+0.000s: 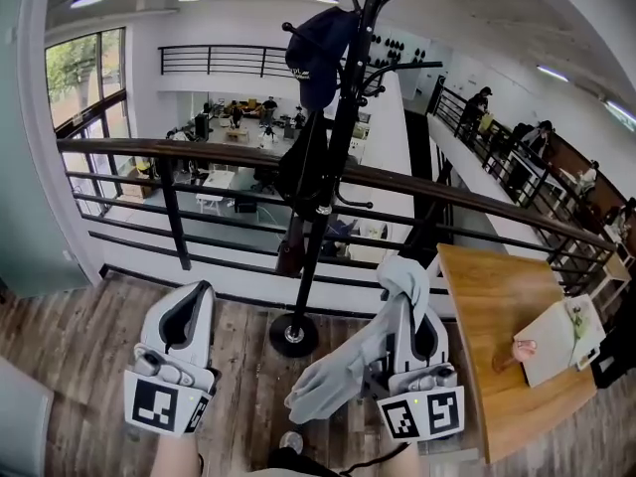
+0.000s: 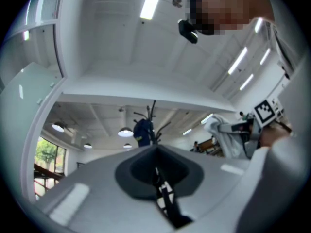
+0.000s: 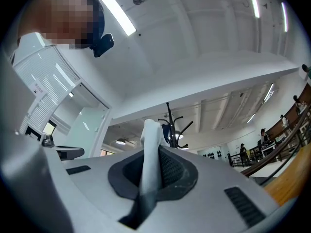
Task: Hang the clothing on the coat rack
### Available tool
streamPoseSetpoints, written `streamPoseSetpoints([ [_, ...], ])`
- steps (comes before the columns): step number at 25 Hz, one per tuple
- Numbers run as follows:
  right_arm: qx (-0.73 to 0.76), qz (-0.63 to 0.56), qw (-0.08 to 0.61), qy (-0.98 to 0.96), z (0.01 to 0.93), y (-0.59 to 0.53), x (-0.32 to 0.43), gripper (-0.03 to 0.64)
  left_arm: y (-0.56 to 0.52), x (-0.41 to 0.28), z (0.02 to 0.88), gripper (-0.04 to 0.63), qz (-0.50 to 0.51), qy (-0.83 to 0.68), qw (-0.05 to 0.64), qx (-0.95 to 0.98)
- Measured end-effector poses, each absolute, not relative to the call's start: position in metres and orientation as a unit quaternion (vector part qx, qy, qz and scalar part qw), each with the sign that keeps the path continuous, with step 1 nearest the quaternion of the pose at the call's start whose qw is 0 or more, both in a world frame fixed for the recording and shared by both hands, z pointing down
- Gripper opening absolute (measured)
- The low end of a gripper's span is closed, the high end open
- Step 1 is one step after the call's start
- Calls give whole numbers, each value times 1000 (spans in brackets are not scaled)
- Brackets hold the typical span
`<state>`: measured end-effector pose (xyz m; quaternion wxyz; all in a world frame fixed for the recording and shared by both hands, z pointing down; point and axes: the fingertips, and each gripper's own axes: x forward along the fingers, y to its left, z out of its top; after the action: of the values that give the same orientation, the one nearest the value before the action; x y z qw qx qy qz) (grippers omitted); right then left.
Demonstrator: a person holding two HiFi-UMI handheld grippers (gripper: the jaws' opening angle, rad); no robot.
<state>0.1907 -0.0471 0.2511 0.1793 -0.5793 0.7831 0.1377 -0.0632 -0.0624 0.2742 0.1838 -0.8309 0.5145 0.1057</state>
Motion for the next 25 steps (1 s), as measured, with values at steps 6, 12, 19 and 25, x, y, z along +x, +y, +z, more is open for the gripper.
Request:
streamPoseSetpoints([
  [6, -567, 137, 182, 791, 242, -93, 205, 8, -106, -39, 267, 5, 100, 515, 188, -830],
  [12, -553, 141, 188, 800, 242, -124, 217, 8, -134, -23, 269, 5, 106, 521, 194, -824],
  [19, -546, 141, 184, 805, 239, -156, 229, 8, -158, -6, 272, 5, 104, 523, 191, -824],
  [25, -553, 142, 177, 802, 234, -190, 226, 8, -197, -9, 275, 5, 108, 517, 185, -829],
])
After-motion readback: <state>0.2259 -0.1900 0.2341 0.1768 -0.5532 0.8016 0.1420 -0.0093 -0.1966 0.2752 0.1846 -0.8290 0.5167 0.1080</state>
